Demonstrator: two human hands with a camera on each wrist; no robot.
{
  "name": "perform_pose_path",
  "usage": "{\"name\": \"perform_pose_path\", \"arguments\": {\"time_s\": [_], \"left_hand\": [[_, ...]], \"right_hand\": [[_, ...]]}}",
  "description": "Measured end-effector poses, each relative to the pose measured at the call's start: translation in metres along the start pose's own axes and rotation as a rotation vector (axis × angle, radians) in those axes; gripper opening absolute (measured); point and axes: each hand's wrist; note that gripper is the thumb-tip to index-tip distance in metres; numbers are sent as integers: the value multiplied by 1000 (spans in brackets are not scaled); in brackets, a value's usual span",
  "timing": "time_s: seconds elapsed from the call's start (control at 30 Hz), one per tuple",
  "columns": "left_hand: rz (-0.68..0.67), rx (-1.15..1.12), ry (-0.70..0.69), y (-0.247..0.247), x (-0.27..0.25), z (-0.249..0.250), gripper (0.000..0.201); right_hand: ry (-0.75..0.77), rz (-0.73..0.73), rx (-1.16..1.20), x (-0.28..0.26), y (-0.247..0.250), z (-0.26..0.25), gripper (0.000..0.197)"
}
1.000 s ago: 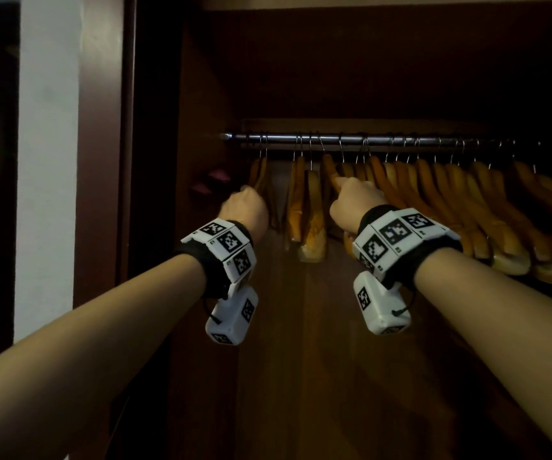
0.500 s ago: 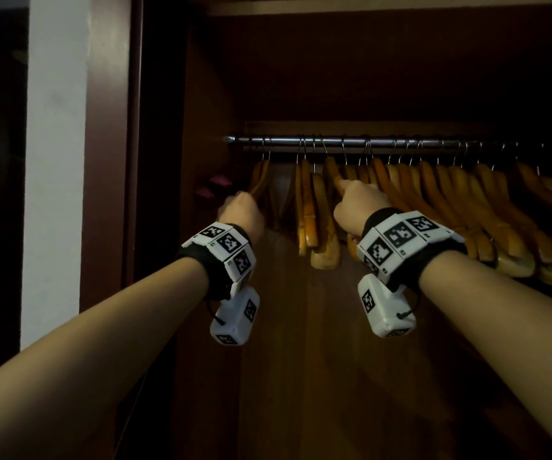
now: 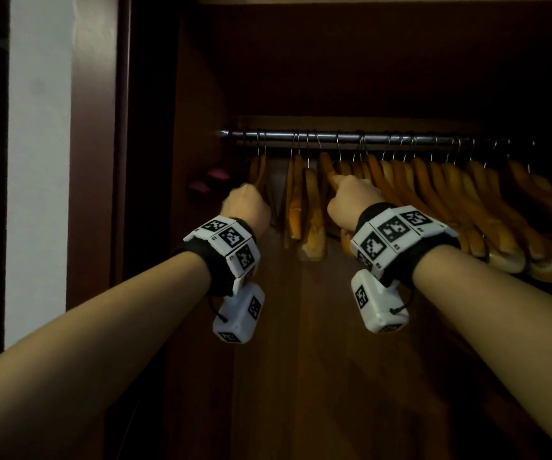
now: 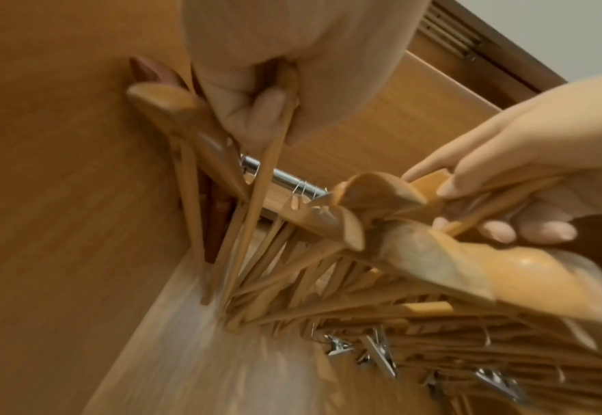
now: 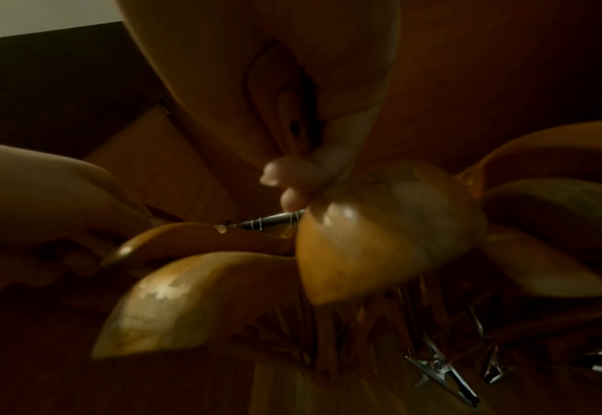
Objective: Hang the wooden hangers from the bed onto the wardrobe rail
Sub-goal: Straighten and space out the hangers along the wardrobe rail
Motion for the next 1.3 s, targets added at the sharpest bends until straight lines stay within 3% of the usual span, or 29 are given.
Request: {"name": "perform_pose_path", "arguments": {"time_s": [0.2,0.37,0.57,0.73,0.87,1.3], "left_hand": [[-58,43,-88,-4,-2,-7,45],[30,308,-256,-6,-5,3,43],[-253,385,-164,-31,15,16,65],[-287,341,-141,-35,6,24,44],[-218,277,-260,-36,1,23,26],[-178,263,-294,-43,-4,30,25]], "right_hand": [[-12,6,9,-1,-1,0,48],[-11,1,3,-1,1,0,49],[-24,-6,7,-1,1,-1,50],[-13,-3,9,-1,1,0,48],[-10,-2,12,-2,1,0,46],[7,-3,-4,-4,3,-1,44]]}}
Point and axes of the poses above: each hand's wrist, its own x-axis towards the middle knuckle, its own y-axis out of the back of the hand, z = x × y, and after that the axes turned 6 degrees about y, right-handed
